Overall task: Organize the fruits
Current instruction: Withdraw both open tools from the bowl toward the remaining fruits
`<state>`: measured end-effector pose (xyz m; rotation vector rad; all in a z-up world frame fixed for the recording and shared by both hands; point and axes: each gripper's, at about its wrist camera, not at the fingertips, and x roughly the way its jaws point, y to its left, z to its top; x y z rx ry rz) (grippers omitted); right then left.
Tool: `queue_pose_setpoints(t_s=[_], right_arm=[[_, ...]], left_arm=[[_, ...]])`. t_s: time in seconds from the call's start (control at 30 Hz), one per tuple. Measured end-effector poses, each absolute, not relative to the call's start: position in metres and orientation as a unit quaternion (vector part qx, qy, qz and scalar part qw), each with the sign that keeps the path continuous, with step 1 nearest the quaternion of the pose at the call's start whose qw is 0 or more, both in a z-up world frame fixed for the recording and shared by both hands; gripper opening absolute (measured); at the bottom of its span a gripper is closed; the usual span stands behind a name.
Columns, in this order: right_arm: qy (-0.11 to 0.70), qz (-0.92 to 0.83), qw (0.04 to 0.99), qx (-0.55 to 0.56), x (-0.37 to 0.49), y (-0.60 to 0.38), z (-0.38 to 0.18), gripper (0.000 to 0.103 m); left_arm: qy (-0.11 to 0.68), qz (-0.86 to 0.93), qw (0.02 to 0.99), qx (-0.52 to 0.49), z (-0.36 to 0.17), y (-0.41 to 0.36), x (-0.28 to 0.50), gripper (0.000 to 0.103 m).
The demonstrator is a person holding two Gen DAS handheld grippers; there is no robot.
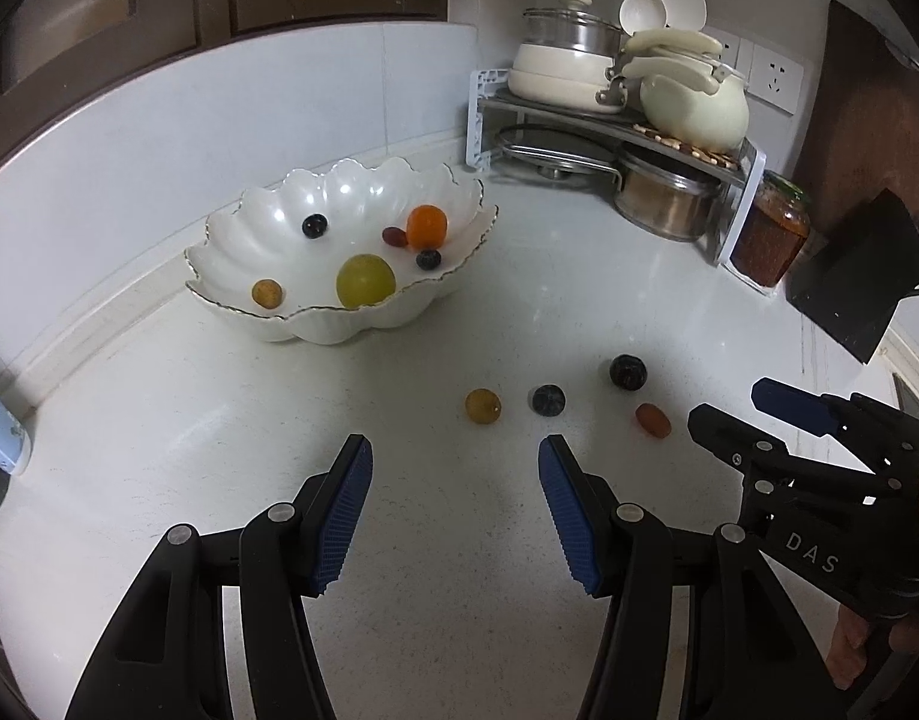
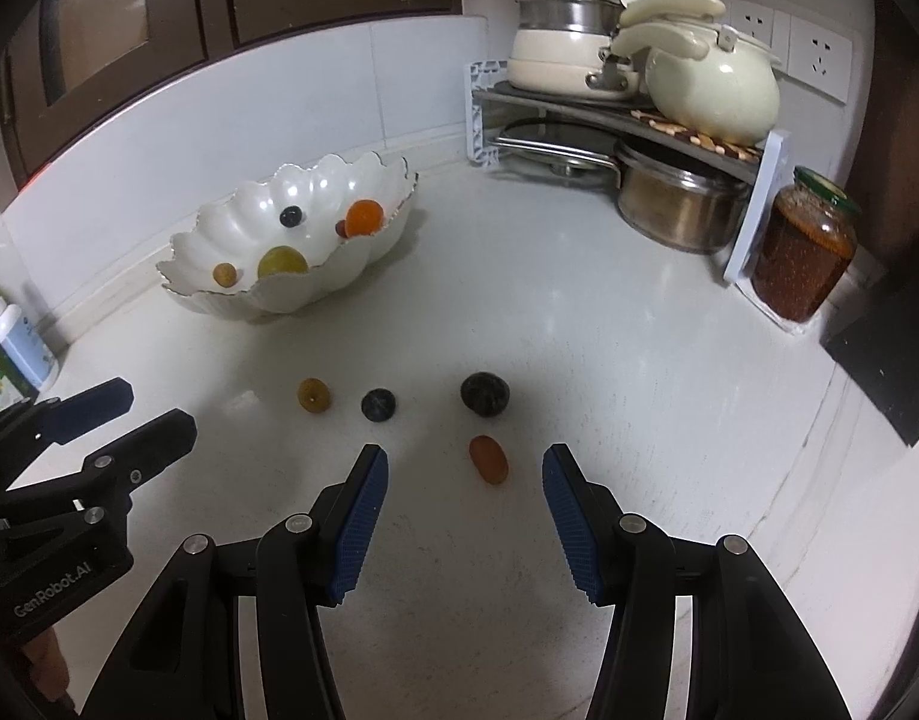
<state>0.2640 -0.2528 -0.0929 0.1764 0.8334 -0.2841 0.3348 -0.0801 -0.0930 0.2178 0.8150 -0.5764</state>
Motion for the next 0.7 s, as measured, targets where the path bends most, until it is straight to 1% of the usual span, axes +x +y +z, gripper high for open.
queue_pose_setpoints(t_s=[0.17,0.57,0.7], right_arm=[[0.398,-0.148,0.901,0.091,0.265,-0.255,-0.098,0.055],[0.393,-0.164,0.901,0.081,0.277,-0.264,-0.110,0.055],[0.399,-0.156,0.900,0.085,0.284,-0.267,-0.118,0.055]], left_arm=[[0.401,-0.280,0.866,0.108,-0.103,-0.087,0.343,0.057],[0.371,-0.285,0.874,0.128,-0.115,-0.102,0.355,0.057],[0.373,-0.288,0.872,0.133,-0.122,-0.109,0.362,0.056]])
